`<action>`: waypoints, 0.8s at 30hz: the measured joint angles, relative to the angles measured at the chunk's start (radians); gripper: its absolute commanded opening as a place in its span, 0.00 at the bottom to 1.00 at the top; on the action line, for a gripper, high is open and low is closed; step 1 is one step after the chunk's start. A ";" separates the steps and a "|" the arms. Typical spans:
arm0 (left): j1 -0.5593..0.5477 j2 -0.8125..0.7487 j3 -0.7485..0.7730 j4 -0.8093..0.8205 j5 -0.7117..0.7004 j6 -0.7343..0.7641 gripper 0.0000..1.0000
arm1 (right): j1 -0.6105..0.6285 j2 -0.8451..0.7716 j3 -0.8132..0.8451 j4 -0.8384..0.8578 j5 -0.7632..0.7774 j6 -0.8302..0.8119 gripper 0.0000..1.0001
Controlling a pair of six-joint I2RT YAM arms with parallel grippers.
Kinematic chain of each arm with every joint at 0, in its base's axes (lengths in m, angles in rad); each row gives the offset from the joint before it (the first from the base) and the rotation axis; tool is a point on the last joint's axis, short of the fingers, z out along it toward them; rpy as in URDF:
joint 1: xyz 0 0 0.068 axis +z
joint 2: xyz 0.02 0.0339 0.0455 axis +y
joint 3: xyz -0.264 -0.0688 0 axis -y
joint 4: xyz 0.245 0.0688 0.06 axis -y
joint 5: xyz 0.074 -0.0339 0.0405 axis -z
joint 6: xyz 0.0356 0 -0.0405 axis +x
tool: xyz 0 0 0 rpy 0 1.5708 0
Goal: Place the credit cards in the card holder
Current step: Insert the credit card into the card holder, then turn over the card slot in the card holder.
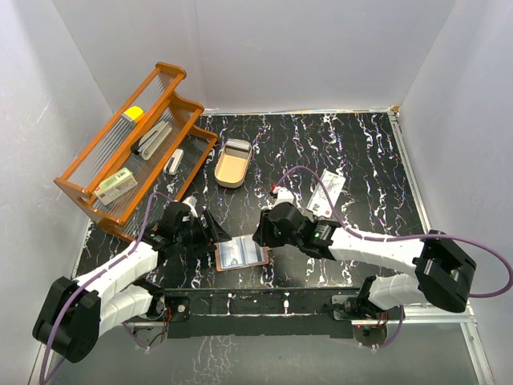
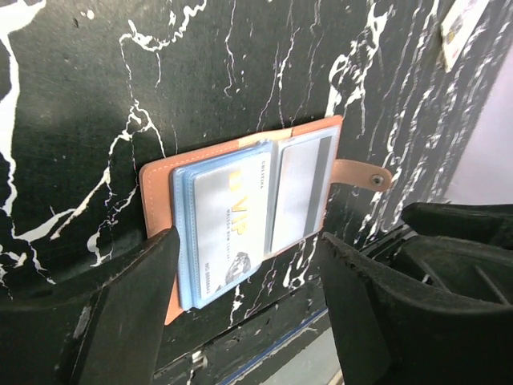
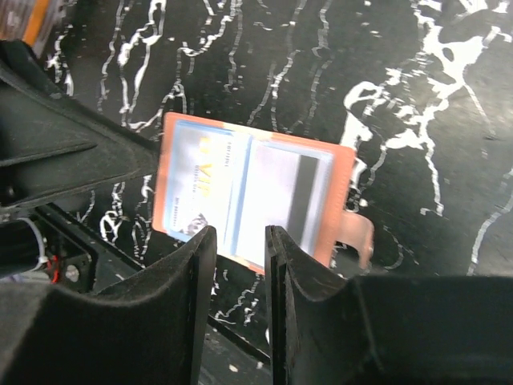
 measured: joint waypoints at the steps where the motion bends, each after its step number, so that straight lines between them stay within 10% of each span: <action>1: 0.015 -0.012 -0.009 0.006 0.014 -0.003 0.69 | 0.000 0.012 0.010 0.011 -0.013 -0.002 0.29; 24: 0.059 -0.042 -0.096 0.139 0.105 -0.038 0.70 | 0.006 0.257 0.091 0.118 -0.192 -0.010 0.28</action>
